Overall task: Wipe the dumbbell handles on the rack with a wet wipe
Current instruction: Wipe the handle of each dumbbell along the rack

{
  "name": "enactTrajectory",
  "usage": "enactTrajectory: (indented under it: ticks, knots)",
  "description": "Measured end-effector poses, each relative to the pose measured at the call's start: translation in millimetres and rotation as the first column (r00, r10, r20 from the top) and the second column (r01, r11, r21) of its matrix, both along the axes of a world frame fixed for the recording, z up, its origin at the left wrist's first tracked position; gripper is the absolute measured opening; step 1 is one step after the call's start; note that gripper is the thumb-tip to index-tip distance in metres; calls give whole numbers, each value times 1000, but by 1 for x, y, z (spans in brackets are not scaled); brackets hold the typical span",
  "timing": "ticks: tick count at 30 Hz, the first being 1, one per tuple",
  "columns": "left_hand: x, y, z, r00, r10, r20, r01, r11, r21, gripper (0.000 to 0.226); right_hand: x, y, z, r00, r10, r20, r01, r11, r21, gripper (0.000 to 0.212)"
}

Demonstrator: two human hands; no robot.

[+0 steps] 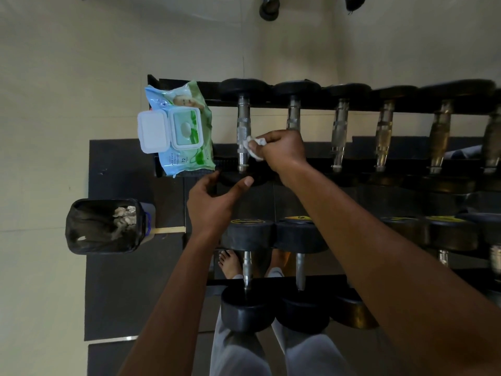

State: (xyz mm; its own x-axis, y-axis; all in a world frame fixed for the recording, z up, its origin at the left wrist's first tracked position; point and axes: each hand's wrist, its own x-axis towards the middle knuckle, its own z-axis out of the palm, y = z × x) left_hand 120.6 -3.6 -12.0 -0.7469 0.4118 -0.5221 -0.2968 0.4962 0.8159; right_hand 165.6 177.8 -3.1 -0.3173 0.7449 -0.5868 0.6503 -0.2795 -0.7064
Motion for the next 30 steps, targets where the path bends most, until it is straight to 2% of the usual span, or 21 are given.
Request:
enactTrajectory:
  ticks: [2, 4, 8, 12, 15, 17, 18, 19, 20, 22, 24, 27, 30]
  knots:
    - [-1, -1, -2, 1000, 13, -27, -13, 1000, -7, 80, -13, 5, 2, 988, -151, -25, 149, 986, -78, 28]
    - [-1, -2, -3, 999, 12, -33, -12, 1000, -5, 86, -22, 12, 2, 976, -218, 7, 216, 965, -150, 36]
    - [0, -1, -3, 1000, 6, -28, -7, 1000, -14, 78, -34, 25, -1, 976, -210, -57, 192, 955, -227, 15]
    - [2, 0, 1, 1000, 13, -22, -14, 1000, -21, 82, -48, 34, 6, 945, -297, -134, 252, 927, -278, 34]
    - [3, -1, 1, 1000, 18, -17, -18, 1000, -4, 77, -50, 35, 13, 944, -322, -74, 293, 918, -267, 43]
    - [4, -2, 1, 999, 42, -6, -42, 999, 7, 80, -44, 27, 17, 945, -319, -68, 299, 932, -204, 37]
    - [4, -2, 0, 999, 53, -2, -53, 999, 8, 86, -40, 23, 15, 959, -260, -113, 251, 964, -91, 32]
    - [4, -2, -1, 998, 60, 2, -60, 998, 9, 90, -34, 18, 14, 977, -152, -152, 166, 982, 87, 28]
    - [5, -2, -3, 998, 67, 3, -67, 998, 14, 93, -30, 14, 16, 987, -16, -159, 61, 956, 286, 24]
    - [8, -4, -8, 996, 93, 4, -93, 996, 19, 96, -27, 15, 19, 966, 244, -83, -152, 799, 582, 22]
    - [11, -5, -13, 993, 120, 2, -120, 992, 24, 98, -33, 23, 21, 900, 424, 101, -354, 577, 736, 23]
    - [13, -6, -17, 990, 138, 4, -138, 990, 35, 97, -40, 34, 32, 796, 494, 350, -536, 306, 787, 23]
    - [12, -8, -18, 991, 135, 11, -135, 990, 48, 98, -39, 39, 42, 681, 530, 506, -670, 170, 723, 26]
